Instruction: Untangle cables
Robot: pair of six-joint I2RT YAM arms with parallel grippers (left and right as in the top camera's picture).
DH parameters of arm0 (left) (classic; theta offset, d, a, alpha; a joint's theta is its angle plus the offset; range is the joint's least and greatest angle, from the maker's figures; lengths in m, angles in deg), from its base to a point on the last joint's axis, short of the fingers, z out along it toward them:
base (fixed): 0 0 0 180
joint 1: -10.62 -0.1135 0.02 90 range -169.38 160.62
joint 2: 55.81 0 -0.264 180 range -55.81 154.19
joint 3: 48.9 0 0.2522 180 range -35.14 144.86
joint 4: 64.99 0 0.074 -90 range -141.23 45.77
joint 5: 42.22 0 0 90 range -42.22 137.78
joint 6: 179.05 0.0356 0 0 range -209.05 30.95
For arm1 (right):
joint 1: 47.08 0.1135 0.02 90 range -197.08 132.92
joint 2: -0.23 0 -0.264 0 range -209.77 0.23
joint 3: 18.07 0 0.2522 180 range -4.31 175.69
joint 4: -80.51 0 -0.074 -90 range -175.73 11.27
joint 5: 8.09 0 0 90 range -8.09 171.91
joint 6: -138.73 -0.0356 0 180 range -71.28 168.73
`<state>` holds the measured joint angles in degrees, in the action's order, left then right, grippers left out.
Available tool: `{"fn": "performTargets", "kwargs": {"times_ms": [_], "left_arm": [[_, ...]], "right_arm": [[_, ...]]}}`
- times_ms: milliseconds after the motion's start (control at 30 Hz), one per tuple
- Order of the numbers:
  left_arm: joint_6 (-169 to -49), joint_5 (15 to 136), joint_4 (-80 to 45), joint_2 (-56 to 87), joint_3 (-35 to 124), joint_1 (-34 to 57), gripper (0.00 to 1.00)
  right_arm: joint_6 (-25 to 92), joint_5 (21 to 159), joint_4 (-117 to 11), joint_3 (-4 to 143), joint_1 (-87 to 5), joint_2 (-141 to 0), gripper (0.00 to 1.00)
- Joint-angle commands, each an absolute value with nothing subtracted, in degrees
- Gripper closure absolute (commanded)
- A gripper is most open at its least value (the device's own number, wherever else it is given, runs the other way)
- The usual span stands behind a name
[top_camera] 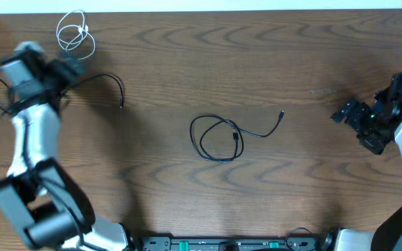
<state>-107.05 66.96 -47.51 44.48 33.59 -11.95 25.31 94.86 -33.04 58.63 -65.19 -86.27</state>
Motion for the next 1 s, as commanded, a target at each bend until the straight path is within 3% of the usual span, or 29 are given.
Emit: {"fn": "performTargets", "kwargs": {"times_ms": [0,367,467,600,767,967], "left_arm": [[-106.0,64.8,-47.2,49.0,34.1,-5.9,0.0],[-105.8,54.1,-47.0,59.9,34.1,2.2,0.0],[-104.9,53.3,-47.2,61.0,34.1,2.2,0.43],[-103.4,48.8,-47.4,60.2,34.1,2.2,0.91],[-98.0,42.2,-48.7,54.8,34.2,2.3,0.92],[-78.9,40.4,-55.4,44.0,34.3,2.2,0.93]], "right_arm": [[26.1,94.4,-33.0,58.9,-65.4,-85.6,0.01],[26.1,94.4,-33.0,58.9,-65.4,-85.6,0.01],[26.1,94.4,-33.0,58.9,-65.4,-85.6,0.01],[26.1,94.4,-33.0,58.9,-65.4,-85.6,0.01],[26.1,94.4,-33.0,58.9,-65.4,-85.6,0.01],[26.1,94.4,-33.0,58.9,-65.4,-85.6,0.01]]}}
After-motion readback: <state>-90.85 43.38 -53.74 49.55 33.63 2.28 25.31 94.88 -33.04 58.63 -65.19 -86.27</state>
